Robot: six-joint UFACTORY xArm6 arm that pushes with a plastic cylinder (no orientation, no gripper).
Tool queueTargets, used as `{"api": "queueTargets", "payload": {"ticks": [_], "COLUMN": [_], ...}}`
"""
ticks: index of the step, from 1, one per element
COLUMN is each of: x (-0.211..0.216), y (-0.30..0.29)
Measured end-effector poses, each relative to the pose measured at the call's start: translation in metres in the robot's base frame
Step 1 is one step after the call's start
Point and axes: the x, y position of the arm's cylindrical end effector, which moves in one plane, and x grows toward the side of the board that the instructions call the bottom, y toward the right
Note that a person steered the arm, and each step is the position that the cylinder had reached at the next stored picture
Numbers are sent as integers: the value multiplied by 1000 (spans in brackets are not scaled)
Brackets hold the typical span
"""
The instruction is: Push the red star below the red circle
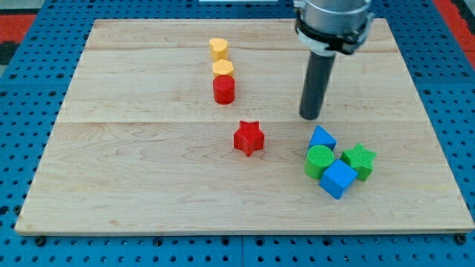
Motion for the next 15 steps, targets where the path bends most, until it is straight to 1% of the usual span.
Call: {"api": "queueTargets", "payload": {"ticks": [1,2,3,4,5,6,7,8,9,11,15], "x": [27,68,59,10,3,0,-39,-41,-22,0,4], "y": [-34,-53,-102,-116,-110,-71,-46,-76,-96,-99,-112]}}
